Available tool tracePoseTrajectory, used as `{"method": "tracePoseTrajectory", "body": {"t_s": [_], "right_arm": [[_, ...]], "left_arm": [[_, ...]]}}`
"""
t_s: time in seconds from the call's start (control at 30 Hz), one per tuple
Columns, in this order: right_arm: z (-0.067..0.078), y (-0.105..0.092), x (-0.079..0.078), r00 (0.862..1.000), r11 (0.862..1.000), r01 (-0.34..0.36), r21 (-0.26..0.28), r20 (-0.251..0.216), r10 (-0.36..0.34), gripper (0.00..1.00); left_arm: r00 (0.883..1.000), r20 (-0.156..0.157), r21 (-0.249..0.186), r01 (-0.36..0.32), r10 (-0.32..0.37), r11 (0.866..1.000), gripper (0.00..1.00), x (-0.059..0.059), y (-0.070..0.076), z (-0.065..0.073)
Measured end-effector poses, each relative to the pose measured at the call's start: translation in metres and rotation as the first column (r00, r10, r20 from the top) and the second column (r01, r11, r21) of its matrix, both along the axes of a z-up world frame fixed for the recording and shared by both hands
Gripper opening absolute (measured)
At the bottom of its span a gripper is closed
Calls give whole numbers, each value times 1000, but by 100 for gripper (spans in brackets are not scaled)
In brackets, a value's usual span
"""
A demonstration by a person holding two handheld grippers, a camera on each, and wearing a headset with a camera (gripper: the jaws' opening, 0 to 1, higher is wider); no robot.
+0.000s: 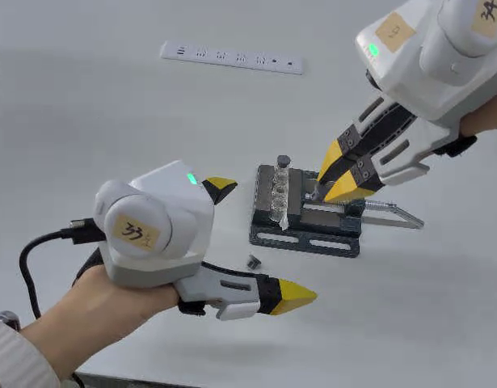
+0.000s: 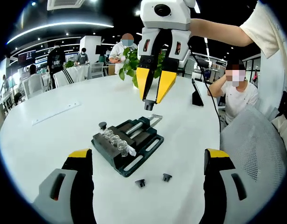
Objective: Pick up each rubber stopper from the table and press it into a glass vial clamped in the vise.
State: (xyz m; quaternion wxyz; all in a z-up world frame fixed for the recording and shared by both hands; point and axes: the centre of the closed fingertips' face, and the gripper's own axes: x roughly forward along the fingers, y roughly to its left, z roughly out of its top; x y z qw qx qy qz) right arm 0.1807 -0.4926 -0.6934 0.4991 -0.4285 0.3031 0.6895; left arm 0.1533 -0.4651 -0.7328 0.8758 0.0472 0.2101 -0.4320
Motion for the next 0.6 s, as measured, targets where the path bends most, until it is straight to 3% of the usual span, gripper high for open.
{"method": "tracePoseTrajectory", "body": {"t_s": [0.13, 0.33, 0.6], "right_arm": [[-3, 3, 17, 999, 999, -28, -26, 22, 29, 6], [-9, 12, 31, 997, 996, -62, -61, 47, 65, 6], [-23, 18, 47, 986, 984, -133, -120, 82, 144, 6]], "left_arm": [[1000, -4, -2, -15, 15, 1000, 99, 5, 9, -3], [999, -1, 9, -39, 39, 999, 99, 9, 17, -6], [998, -20, 13, -59, 59, 998, 99, 11, 23, -12]]}}
